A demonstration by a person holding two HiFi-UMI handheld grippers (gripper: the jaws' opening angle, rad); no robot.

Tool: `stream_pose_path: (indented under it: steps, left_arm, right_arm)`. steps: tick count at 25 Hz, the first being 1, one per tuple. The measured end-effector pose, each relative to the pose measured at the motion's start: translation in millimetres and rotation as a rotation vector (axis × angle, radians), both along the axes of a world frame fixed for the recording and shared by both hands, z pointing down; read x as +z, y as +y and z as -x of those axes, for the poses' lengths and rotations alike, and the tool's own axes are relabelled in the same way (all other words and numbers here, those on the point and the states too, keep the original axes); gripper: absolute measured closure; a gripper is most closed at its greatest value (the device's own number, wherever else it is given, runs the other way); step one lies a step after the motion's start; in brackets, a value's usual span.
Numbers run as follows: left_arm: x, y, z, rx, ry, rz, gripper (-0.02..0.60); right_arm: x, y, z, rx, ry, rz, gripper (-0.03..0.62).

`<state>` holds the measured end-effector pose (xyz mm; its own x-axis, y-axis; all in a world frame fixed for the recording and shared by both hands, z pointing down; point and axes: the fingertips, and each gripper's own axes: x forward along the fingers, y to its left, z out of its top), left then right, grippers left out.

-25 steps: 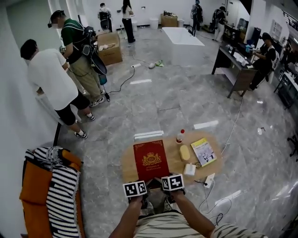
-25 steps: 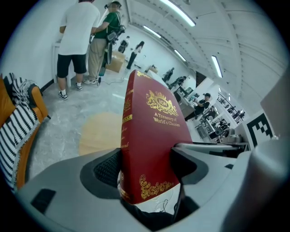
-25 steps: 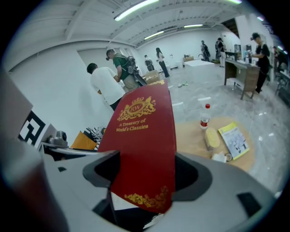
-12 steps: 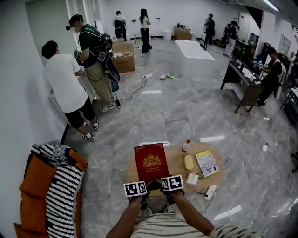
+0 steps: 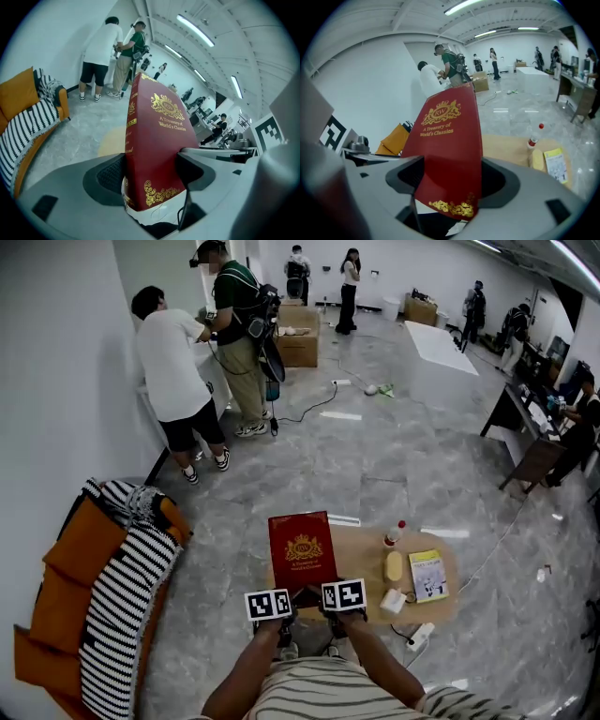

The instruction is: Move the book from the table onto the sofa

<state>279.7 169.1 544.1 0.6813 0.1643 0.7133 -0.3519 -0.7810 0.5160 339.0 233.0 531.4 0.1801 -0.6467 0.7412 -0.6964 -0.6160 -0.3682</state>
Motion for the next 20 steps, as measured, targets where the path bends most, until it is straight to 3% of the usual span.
stream_pose_path:
  steps: [13, 20]
  left_arm:
    - [-1.0, -57.3, 97.4, -0.304, -0.001, -0.01, 0.235]
    - [-0.3, -95.2, 166.5, -0.488, 0.001, -0.014, 0.235]
  right_arm:
    - [0.2, -77.5, 80.7, -0.293, 0.001, -0.015, 0.233]
    - [1.2, -129.8, 143.1, -0.478, 0.002, -0.017, 0.233]
